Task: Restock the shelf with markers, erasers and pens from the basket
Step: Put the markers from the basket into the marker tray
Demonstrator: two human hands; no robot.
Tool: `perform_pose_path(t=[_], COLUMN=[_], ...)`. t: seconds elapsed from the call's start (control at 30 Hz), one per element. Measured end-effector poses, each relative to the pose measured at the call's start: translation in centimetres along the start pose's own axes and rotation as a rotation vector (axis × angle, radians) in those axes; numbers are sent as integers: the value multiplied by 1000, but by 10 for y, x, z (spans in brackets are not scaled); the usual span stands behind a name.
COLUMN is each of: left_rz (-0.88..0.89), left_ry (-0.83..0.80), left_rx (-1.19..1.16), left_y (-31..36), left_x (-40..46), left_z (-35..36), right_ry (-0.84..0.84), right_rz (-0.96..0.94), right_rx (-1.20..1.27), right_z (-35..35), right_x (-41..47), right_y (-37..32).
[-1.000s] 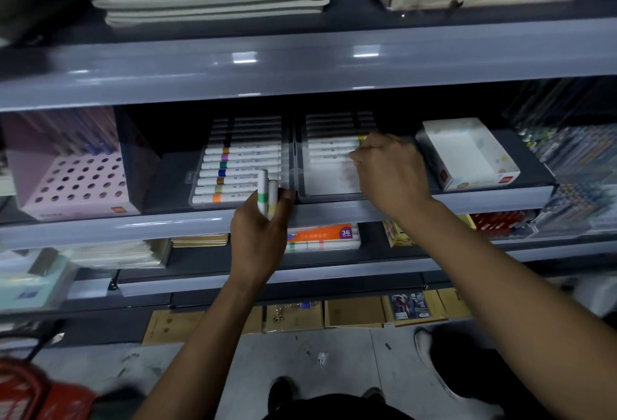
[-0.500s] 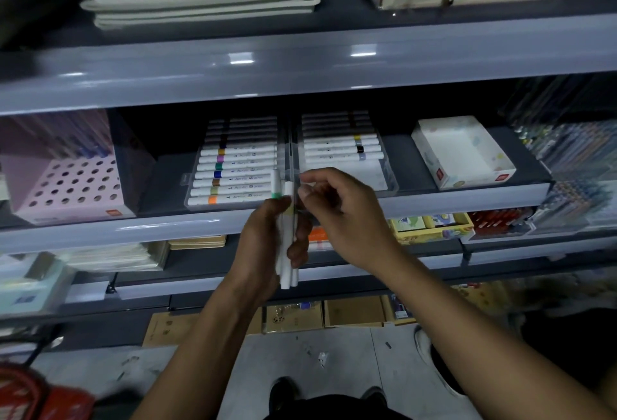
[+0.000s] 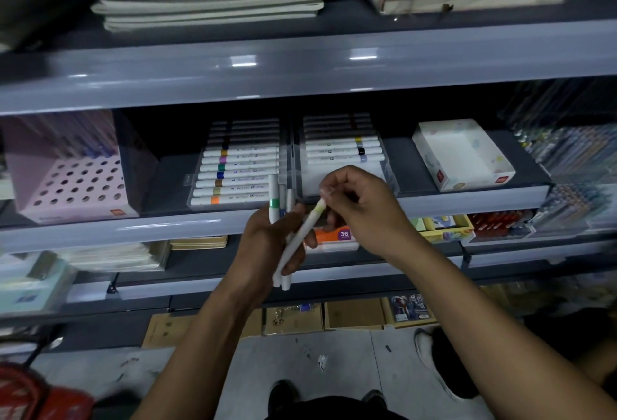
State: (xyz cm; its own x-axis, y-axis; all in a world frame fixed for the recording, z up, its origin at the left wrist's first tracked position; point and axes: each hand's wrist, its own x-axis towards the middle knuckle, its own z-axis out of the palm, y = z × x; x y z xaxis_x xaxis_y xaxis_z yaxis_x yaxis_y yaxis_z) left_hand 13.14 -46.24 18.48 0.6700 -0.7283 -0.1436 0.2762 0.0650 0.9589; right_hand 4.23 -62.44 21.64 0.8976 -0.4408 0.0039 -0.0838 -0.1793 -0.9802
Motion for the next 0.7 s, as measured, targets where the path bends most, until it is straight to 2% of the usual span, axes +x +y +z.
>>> perform_pose_path(t=[0.1,0.2,0.27,0.37,0.43,0.6,0.7], left_rz=[-10,17,58,98,103,110,136], left_ry=[82,167,206,255,252,215,301], left_rx=[27,71,152,302,332,279,331], left_y=[1,4,5,6,6,4,3], left_x=[-1,0,1,2,3,6,10], left_z=[-10,-13,-11,-6,-4,-2,-7], right_ry=[106,111,99,85,48,-32,16], right_rz=[-18,-52,-114,-317,-426,-590,-619], right_rx=[97,104,-98,-529,-710,-909,-929], right_z=[-11,-20,-24,-26,-22,-17,-22], right_x=[3,4,2,-1,-2,0,7], right_y=[3,5,5,3,-3,-7,-3])
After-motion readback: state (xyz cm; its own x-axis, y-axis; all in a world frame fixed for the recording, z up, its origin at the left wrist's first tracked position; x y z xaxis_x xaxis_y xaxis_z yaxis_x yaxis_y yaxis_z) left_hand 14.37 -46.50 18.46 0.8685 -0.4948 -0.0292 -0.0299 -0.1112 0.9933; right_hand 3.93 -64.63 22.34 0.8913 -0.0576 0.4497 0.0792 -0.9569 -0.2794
